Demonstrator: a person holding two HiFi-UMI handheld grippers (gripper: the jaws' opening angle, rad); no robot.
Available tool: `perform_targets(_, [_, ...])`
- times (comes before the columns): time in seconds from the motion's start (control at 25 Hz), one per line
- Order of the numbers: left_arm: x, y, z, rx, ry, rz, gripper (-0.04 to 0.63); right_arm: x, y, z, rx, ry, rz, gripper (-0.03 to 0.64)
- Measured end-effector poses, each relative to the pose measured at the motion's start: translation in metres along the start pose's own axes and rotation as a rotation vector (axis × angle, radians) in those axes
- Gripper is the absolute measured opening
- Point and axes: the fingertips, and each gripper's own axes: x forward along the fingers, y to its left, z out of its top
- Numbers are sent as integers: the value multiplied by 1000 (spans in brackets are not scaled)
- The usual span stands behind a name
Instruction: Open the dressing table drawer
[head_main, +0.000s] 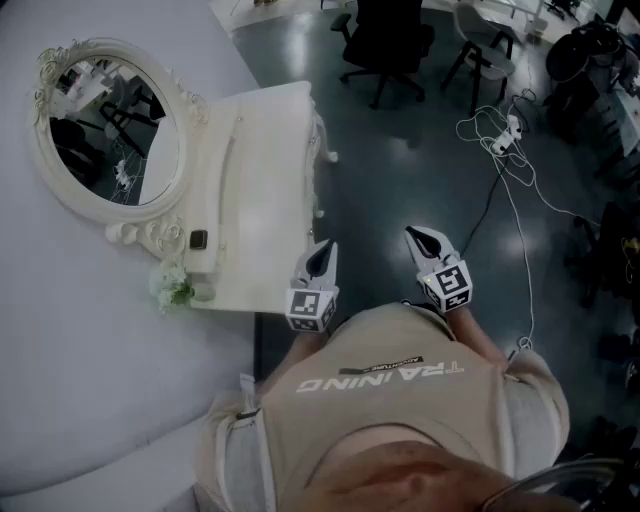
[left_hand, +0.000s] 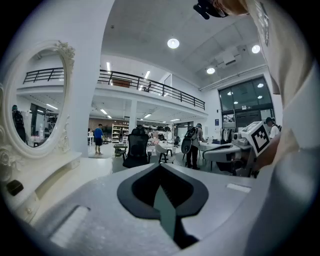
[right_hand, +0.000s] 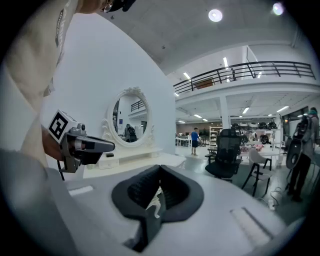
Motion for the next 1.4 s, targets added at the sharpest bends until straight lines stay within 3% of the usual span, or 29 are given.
perform_targets(0.32, [-6,24,-29,-50,17,-15,6,19,27,-13,18,56,-19,3])
perform_targets(0.68, [15,63,-48,-116,29,-5,6,58,19,-3,-12,80,-31,3])
perform_targets(0.88, [37,80,-49,-116,29,23,6,84,9,-11,12,88,1,3])
perform_targets(1.04, [58,93,-47,-130,42,67,6,107,-16,-8,28,65,21,3])
perform_targets(1.4, [162,89,1,-49,39,74,6,151,-110,5,24,23,76,3])
